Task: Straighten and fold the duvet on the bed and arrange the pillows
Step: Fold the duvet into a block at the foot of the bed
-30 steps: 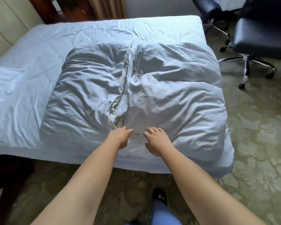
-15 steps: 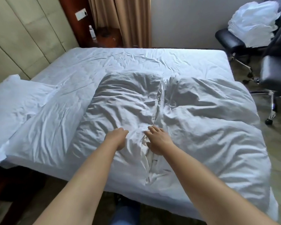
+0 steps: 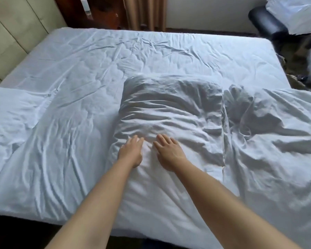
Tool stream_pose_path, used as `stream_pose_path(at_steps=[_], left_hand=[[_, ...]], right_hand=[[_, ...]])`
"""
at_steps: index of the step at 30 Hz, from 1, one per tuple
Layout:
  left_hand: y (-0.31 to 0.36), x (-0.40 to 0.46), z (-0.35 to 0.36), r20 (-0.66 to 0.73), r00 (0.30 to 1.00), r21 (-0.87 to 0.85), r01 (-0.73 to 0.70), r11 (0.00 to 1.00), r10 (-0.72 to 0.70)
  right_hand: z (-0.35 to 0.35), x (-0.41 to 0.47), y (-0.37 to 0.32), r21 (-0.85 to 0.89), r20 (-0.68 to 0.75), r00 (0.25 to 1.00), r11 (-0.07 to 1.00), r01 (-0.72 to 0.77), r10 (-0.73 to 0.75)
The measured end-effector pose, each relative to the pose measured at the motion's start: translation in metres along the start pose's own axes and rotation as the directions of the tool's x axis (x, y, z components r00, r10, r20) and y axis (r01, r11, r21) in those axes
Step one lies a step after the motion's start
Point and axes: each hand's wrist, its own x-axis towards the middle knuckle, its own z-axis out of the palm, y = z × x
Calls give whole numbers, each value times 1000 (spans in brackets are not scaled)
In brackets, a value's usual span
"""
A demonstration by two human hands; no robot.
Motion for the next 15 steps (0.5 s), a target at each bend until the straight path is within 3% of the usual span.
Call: stream_pose_path(at_steps=[4, 8, 11, 15], left_hand=[[-41, 26, 13, -49, 986, -179, 145, 973, -156], [-68, 43, 39, 20, 956, -389, 276, 879, -292], [-79, 50, 58, 79, 932, -425, 353, 834, -354], [-88, 58, 79, 115, 903, -464, 418, 781, -415]], right_hand=[[8, 50, -27, 7, -8, 1000, 1000, -23, 23], [34, 83, -37, 29, -21, 994, 994, -109, 110], [68, 89, -27, -22, 27, 986, 986, -164, 165], [107, 94, -18, 20, -67, 986, 988, -153, 154]])
